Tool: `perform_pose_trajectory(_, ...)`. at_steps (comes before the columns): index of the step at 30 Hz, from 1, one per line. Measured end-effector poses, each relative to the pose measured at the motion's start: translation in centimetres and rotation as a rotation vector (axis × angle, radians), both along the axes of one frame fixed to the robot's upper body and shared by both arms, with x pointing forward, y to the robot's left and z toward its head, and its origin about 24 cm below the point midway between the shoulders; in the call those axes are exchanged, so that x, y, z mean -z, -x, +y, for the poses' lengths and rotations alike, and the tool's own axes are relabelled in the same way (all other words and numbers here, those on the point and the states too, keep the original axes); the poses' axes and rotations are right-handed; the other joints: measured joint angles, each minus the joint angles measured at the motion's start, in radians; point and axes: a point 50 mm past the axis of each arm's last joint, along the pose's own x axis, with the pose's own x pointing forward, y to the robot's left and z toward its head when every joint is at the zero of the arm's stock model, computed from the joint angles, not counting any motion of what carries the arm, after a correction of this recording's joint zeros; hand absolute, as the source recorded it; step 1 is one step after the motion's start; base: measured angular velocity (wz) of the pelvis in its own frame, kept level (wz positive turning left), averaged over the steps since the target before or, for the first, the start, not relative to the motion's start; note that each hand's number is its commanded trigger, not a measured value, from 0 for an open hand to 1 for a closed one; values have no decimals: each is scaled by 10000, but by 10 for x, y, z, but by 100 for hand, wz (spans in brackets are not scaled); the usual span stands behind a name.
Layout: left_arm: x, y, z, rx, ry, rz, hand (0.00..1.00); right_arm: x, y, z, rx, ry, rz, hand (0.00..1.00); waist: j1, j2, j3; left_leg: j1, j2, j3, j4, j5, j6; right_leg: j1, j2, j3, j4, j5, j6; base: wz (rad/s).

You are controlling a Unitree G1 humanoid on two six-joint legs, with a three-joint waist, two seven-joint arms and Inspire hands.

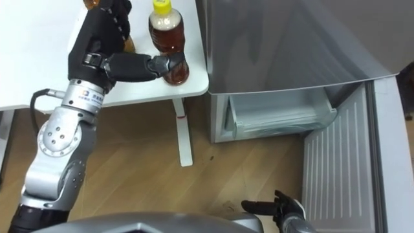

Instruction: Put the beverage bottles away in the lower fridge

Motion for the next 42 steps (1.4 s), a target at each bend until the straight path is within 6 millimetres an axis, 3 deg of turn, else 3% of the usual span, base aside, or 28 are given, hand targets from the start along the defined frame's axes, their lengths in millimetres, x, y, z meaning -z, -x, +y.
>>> perform_pose_trajectory(9,20,-12,4,-476,-459,811,0,-1,-4,0,-251,78,-161,0,-215,70,32,78,3,119,-11,2,2,17,-1,96,0,1,-1,-3)
perform_pose_trajectory(35,13,-18,2,-454,-489,495,0,-2,-6,0,-457,15,-225,0,-289,58,38,179,3,190,-104,4,3,22,0,174,2,1,-1,0)
perform_pose_trajectory(42,25,-23,2,-701,-463,1036,0,-2,-6,0,-470,21,-265,0,-294,64,35,187,2,240,-92,3,4,18,0,277,4,1,-1,-1)
